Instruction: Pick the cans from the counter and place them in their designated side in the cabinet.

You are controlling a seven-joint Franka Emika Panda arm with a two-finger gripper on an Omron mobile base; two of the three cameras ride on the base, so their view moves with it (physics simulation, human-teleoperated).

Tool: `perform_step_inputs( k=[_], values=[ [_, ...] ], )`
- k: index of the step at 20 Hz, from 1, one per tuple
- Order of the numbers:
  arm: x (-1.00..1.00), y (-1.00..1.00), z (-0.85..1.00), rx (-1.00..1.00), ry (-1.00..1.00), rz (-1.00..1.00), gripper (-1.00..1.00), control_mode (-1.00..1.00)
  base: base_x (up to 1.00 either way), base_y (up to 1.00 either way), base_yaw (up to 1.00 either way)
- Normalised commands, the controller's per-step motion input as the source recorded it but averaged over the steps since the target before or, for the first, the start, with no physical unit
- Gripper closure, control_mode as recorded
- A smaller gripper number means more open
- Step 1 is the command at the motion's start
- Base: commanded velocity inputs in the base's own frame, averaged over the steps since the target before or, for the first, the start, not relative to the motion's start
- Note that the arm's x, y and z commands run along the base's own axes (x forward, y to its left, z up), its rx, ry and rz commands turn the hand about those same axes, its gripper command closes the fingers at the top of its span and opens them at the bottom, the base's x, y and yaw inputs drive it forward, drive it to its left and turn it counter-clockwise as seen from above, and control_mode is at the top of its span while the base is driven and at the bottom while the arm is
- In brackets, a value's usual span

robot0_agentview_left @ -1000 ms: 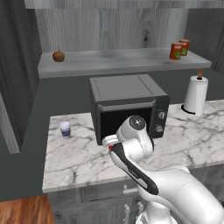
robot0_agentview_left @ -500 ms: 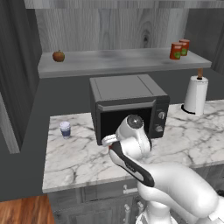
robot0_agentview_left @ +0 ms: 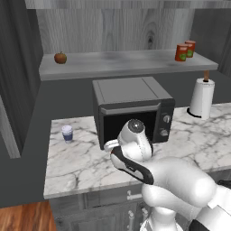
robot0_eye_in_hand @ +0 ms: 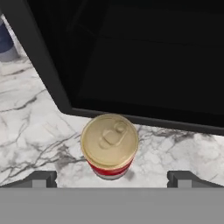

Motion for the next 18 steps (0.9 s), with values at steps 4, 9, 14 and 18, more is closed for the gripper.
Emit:
perform_step_inputs(
  k=[4,9,14,18],
  values=[
    [0.16,-0.05,-0.21,0.0,-0.01,0.0,-1.0,-1.0,0.0,0.0,0.0],
    [0.16,-0.02,-0.23,0.01,-0.01,0.0,-1.0,-1.0,0.0,0.0,0.0],
    [0.15,0.0,-0.24,0.01,-0.01,0.0,-1.0,-1.0,0.0,0.0,0.0],
    [0.16,0.0,-0.21,0.01,-0.01,0.0,-1.0,-1.0,0.0,0.0,0.0]
  ],
)
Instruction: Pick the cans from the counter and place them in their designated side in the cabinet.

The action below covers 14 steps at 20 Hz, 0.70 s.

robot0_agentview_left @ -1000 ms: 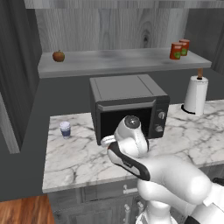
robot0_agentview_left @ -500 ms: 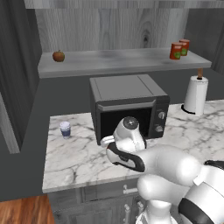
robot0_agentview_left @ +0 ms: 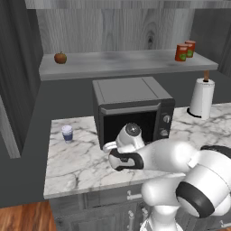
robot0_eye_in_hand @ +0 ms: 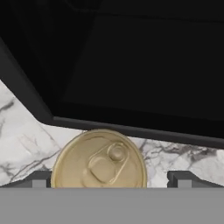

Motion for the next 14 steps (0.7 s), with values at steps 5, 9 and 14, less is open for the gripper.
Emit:
perform_step_inputs(
  k=[5,9,14],
  values=[
    [0.16,0.0,-0.19,0.01,-0.02,0.0,-1.0,-1.0,0.0,0.0,0.0],
    [0.07,0.0,-0.19,0.0,-0.01,0.0,1.0,-1.0,0.0,0.0,0.0],
    [0.0,0.0,-0.06,0.02,-0.02,0.0,1.0,-1.0,0.0,0.0,0.0]
  ],
)
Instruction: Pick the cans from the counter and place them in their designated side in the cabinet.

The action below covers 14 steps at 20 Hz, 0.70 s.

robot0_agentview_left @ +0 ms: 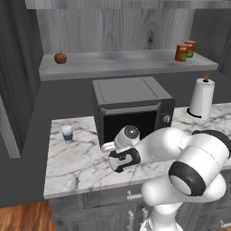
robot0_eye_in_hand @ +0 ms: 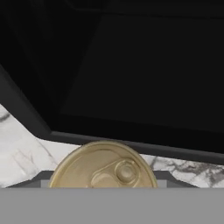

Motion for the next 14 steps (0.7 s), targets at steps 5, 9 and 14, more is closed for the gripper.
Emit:
perform_step_inputs(
  k=[5,9,14],
  values=[
    [-0.02,-0.02,0.0,0.05,-0.02,0.0,1.0,-1.0,0.0,0.0,0.0],
    [-0.21,-0.06,0.03,0.05,-0.08,0.0,1.0,-1.0,0.0,0.0,0.0],
    [-0.44,-0.06,0.12,0.04,-0.11,0.0,1.0,-1.0,0.0,0.0,0.0]
  ],
)
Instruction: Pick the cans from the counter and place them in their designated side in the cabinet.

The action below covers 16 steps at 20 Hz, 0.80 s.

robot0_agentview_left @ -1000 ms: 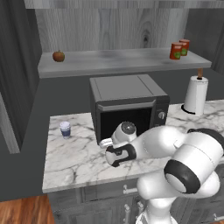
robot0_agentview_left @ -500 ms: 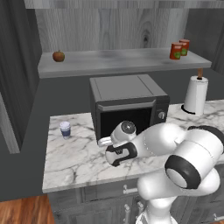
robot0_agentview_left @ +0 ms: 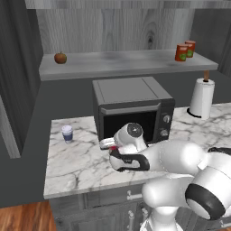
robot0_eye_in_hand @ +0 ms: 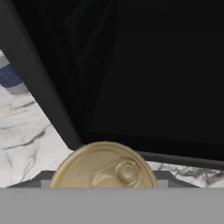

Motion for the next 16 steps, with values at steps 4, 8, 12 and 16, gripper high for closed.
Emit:
perform_step_inputs(
  k=[4,8,12,16],
  values=[
    [-0.48,-0.12,0.22,0.03,-0.07,0.0,1.0,-1.0,0.0,0.0,0.0],
    [-0.59,-0.2,0.14,0.03,-0.02,0.0,1.0,-1.0,0.0,0.0,0.0],
    [-0.68,-0.24,0.14,0.03,-0.04,0.0,1.0,-1.0,0.0,0.0,0.0],
    [-0.68,-0.21,0.12,0.02,-0.05,0.0,1.0,-1.0,0.0,0.0,0.0]
  ],
)
